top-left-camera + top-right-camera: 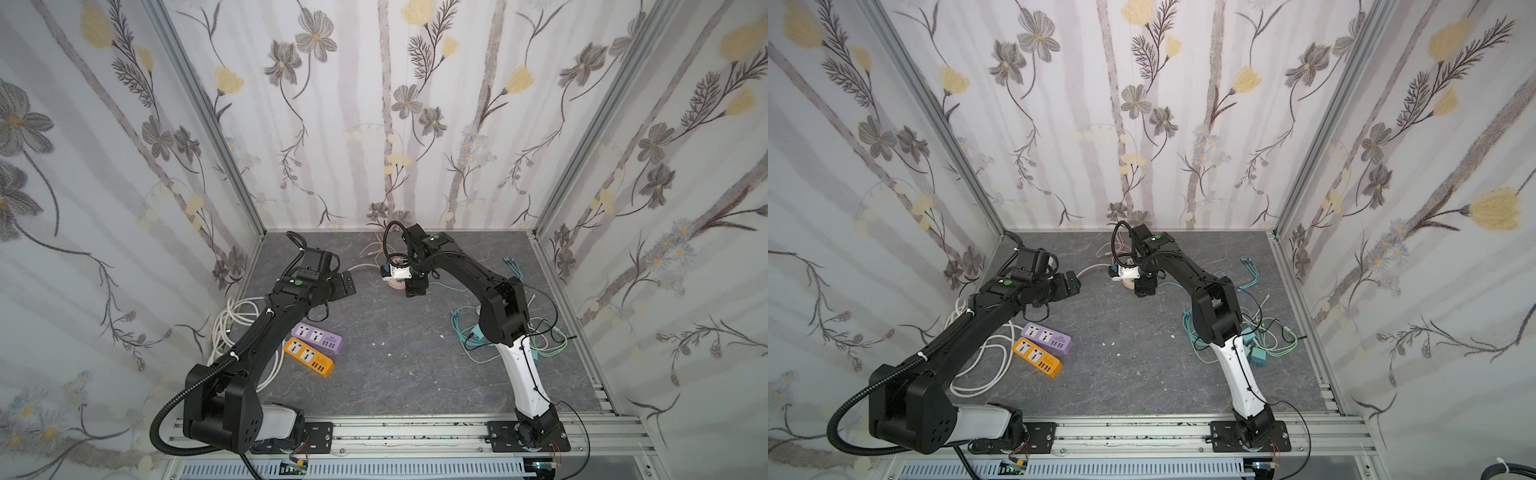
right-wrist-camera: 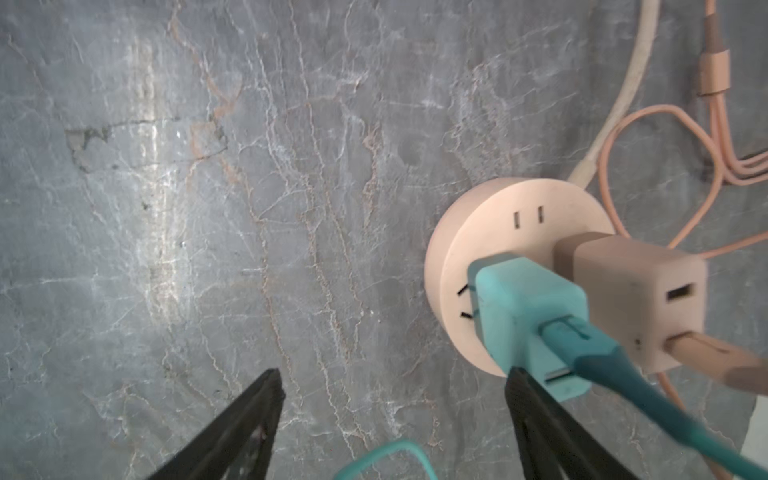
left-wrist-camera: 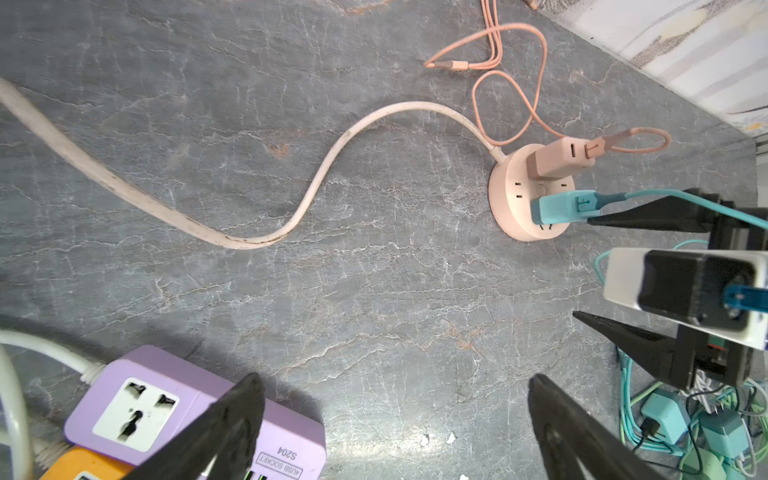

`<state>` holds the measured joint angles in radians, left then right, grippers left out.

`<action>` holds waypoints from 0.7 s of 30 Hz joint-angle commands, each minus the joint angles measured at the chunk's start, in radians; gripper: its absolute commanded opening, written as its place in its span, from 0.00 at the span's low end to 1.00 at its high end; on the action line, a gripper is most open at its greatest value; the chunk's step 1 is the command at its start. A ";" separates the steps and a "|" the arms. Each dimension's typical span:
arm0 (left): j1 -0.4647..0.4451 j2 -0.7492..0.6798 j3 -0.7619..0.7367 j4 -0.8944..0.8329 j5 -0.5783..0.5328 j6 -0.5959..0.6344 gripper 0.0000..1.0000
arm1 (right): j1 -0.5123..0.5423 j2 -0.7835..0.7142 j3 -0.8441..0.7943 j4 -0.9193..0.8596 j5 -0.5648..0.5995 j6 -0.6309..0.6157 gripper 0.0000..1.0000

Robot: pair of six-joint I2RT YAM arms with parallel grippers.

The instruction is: Insert the plug

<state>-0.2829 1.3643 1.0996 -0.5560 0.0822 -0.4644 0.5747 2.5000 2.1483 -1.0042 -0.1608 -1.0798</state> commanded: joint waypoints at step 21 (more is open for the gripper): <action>-0.088 0.163 0.045 0.107 0.113 -0.026 1.00 | 0.006 -0.427 -0.406 0.330 -0.576 0.367 0.99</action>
<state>-0.3565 1.4982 1.1263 -0.5045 0.1627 -0.4694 0.5762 2.1288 1.8259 -0.9356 -0.6403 -0.9241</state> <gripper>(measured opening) 0.997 0.999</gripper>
